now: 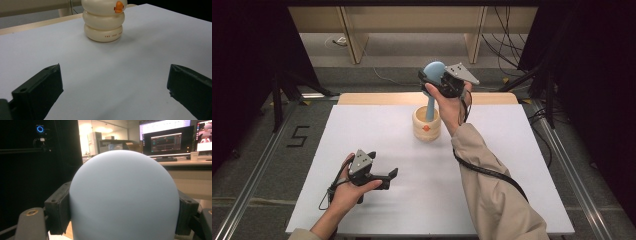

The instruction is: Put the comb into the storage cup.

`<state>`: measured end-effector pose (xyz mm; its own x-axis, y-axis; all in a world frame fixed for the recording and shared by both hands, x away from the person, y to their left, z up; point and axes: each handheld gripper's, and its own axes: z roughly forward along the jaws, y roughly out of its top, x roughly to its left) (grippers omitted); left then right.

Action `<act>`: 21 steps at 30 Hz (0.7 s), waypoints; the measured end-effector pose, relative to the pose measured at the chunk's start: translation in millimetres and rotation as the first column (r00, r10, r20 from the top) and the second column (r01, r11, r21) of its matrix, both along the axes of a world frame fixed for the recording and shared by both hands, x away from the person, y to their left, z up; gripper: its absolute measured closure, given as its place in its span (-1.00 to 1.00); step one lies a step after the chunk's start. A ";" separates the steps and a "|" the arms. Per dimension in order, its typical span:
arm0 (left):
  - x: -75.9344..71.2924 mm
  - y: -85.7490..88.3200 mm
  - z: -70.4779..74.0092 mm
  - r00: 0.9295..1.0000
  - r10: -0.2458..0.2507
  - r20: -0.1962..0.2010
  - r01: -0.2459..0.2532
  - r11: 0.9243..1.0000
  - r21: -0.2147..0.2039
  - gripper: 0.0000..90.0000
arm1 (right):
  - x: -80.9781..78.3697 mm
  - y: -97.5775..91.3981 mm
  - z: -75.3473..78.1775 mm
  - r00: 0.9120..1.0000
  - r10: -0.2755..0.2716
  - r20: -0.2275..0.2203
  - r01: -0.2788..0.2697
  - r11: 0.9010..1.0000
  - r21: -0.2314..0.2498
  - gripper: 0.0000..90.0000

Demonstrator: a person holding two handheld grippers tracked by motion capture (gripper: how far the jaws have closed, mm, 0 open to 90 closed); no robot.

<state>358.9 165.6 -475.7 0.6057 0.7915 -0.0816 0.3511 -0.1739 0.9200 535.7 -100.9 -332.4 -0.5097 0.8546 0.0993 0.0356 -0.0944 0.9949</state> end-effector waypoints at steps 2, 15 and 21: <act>0.1 -0.1 0.2 1.000 0.001 0.001 -0.001 1.000 -0.002 -1.00 | 0.1 -0.1 -1.2 1.000 0.000 -0.003 0.000 1.000 -0.004 -0.52; 0.3 0.0 -0.1 1.000 -0.001 -0.001 0.001 1.000 -0.003 -1.00 | 1.3 1.5 -8.2 1.000 -0.006 -0.013 0.006 1.000 -0.007 -0.52; 0.5 0.5 -0.1 1.000 0.001 -0.001 -0.001 1.000 -0.003 -1.00 | 0.7 1.5 -11.5 1.000 -0.007 -0.016 0.007 1.000 -0.010 -0.52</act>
